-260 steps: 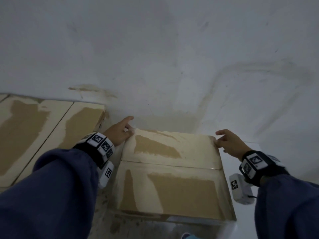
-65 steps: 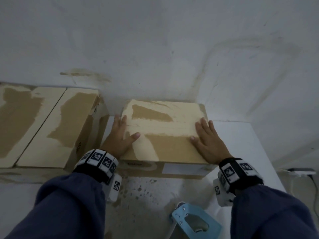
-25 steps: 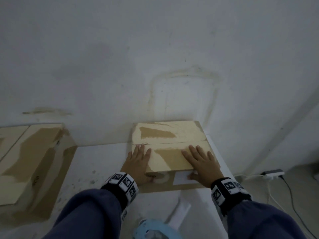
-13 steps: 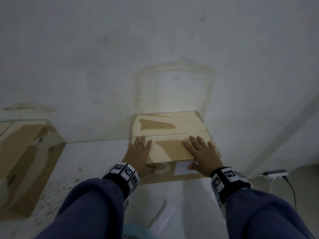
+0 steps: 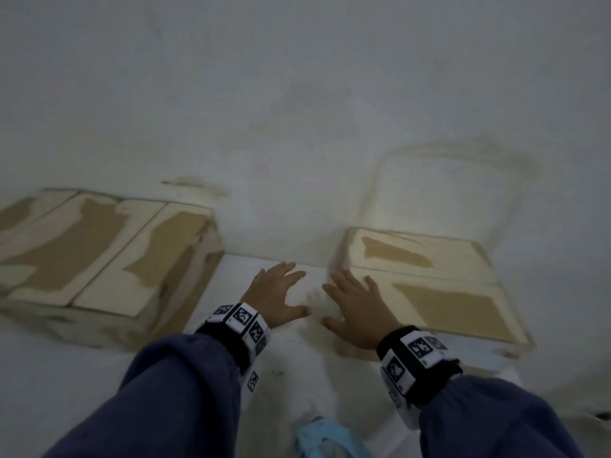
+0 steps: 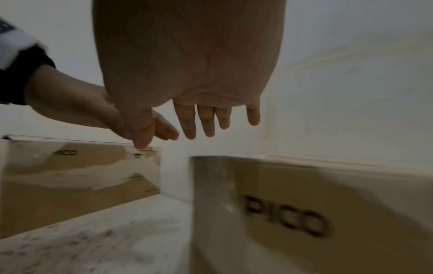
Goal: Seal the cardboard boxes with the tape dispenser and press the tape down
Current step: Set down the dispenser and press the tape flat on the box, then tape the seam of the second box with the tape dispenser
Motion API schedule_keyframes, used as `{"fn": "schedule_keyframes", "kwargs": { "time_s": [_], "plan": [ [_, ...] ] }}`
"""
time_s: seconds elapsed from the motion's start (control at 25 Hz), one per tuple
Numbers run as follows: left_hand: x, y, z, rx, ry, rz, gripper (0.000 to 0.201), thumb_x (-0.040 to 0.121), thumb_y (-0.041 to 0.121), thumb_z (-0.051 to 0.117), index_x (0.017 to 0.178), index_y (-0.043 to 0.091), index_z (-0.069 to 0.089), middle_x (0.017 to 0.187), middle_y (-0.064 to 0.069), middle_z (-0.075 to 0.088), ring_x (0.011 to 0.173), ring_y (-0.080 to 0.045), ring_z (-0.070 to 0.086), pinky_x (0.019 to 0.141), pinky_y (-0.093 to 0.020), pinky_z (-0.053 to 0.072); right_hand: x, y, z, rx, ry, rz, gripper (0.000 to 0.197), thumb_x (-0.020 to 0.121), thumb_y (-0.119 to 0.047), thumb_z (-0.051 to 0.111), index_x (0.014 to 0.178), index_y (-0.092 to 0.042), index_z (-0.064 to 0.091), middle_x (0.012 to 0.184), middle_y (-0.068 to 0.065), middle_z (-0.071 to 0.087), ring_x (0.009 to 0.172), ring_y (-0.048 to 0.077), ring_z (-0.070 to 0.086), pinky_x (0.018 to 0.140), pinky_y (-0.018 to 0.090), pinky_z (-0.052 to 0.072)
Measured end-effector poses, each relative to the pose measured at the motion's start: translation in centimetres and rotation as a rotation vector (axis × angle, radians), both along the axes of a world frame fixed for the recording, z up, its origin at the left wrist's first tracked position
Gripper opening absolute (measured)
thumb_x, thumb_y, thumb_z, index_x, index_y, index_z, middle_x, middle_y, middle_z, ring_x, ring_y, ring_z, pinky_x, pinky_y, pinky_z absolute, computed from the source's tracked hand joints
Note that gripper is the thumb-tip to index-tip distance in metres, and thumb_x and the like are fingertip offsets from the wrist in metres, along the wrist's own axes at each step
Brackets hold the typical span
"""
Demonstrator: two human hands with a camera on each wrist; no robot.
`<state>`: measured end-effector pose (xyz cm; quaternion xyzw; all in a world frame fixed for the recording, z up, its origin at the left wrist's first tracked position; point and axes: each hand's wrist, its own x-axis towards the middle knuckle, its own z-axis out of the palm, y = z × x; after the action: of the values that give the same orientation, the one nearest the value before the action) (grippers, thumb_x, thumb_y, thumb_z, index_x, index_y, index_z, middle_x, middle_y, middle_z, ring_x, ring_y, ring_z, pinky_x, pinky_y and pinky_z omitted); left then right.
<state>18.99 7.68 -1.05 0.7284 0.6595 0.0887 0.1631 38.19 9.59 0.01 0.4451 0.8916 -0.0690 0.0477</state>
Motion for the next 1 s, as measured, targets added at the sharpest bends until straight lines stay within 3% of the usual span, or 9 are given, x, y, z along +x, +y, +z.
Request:
{"fn": "schedule_keyframes", "kwargs": {
  "time_s": [0.12, 0.24, 0.4, 0.48, 0.64, 0.84, 0.92, 1.0],
  "plan": [
    [-8.6, -2.9, 0.3, 0.023, 0.014, 0.114, 0.092, 0.065, 0.069, 0.041, 0.145, 0.027, 0.031, 0.157, 0.001, 0.019, 0.146, -0.016, 0.012, 0.119, -0.039, 0.011, -8.6, -1.3, -0.4, -0.046, 0.000, 0.134, 0.067, 0.093, -0.054, 0.036, 0.149, -0.020, 0.020, 0.161, 0.002, 0.006, 0.148, 0.020, -0.004, 0.116, 0.049, 0.002],
    [-17.6, -6.0, 0.9, -0.010, 0.059, 0.195, 0.091, 0.065, 0.068, 0.045, 0.145, 0.027, 0.030, 0.158, -0.001, 0.017, 0.146, -0.017, 0.010, 0.119, -0.039, 0.012, -17.4, -2.9, -0.2, -0.091, 0.037, 0.228, 0.065, 0.094, -0.052, 0.039, 0.148, -0.020, 0.021, 0.160, 0.002, 0.008, 0.148, 0.020, 0.000, 0.116, 0.049, 0.006],
    [-27.1, -8.5, 0.8, -0.104, 0.237, 0.247, 0.113, 0.058, 0.077, 0.055, 0.150, 0.029, 0.009, 0.159, 0.000, -0.005, 0.147, -0.021, -0.008, 0.118, -0.046, 0.000, -26.8, -4.5, -0.6, -0.091, 0.061, 0.293, 0.069, 0.091, -0.050, 0.046, 0.149, -0.025, 0.017, 0.161, 0.002, 0.003, 0.147, 0.023, 0.005, 0.116, 0.050, 0.011],
    [-30.1, -8.9, -0.1, -0.163, 0.360, 0.253, 0.117, 0.063, 0.071, 0.062, 0.150, 0.030, -0.003, 0.158, -0.005, -0.012, 0.146, -0.027, -0.012, 0.117, -0.051, -0.002, -29.6, -5.1, -1.2, -0.104, 0.044, 0.297, 0.071, 0.090, -0.049, 0.048, 0.149, -0.031, 0.013, 0.161, 0.003, -0.002, 0.147, 0.027, 0.003, 0.115, 0.051, 0.011],
    [-32.2, -8.8, -1.7, -0.173, 0.448, 0.140, 0.112, 0.069, 0.068, 0.061, 0.149, 0.028, -0.007, 0.158, -0.011, -0.008, 0.146, -0.030, -0.007, 0.116, -0.053, 0.002, -30.4, -5.3, -2.7, -0.048, 0.018, 0.299, 0.062, 0.093, -0.049, 0.042, 0.148, -0.037, 0.015, 0.161, 0.002, 0.002, 0.147, 0.027, 0.002, 0.114, 0.049, 0.015],
    [-30.5, -8.6, -1.9, -0.109, 0.484, -0.027, 0.104, 0.073, 0.073, 0.052, 0.149, 0.032, -0.006, 0.158, -0.011, -0.011, 0.145, -0.031, -0.010, 0.116, -0.051, -0.002, -26.3, -5.2, -3.3, -0.038, 0.073, 0.275, 0.055, 0.097, -0.041, 0.039, 0.147, -0.038, 0.017, 0.161, -0.001, 0.002, 0.148, 0.023, 0.001, 0.115, 0.044, 0.016],
    [-28.5, -8.7, -2.3, -0.090, 0.477, -0.104, 0.101, 0.077, 0.073, 0.047, 0.148, 0.031, -0.011, 0.157, -0.009, -0.019, 0.145, -0.031, -0.015, 0.116, -0.051, -0.004, -24.1, -5.1, -3.7, -0.030, 0.108, 0.244, 0.052, 0.097, -0.037, 0.038, 0.147, -0.036, 0.023, 0.160, 0.001, 0.009, 0.147, 0.025, 0.013, 0.113, 0.044, 0.023],
    [-25.5, -9.0, -3.1, -0.089, 0.429, -0.117, 0.096, 0.082, 0.069, 0.042, 0.147, 0.029, -0.015, 0.157, -0.008, -0.020, 0.145, -0.030, -0.015, 0.116, -0.050, -0.001, -21.7, -5.4, -3.9, -0.016, 0.153, 0.217, 0.049, 0.094, -0.036, 0.033, 0.142, -0.030, 0.038, 0.155, 0.010, 0.027, 0.134, 0.033, 0.041, 0.103, 0.046, 0.041]
  ]
}}
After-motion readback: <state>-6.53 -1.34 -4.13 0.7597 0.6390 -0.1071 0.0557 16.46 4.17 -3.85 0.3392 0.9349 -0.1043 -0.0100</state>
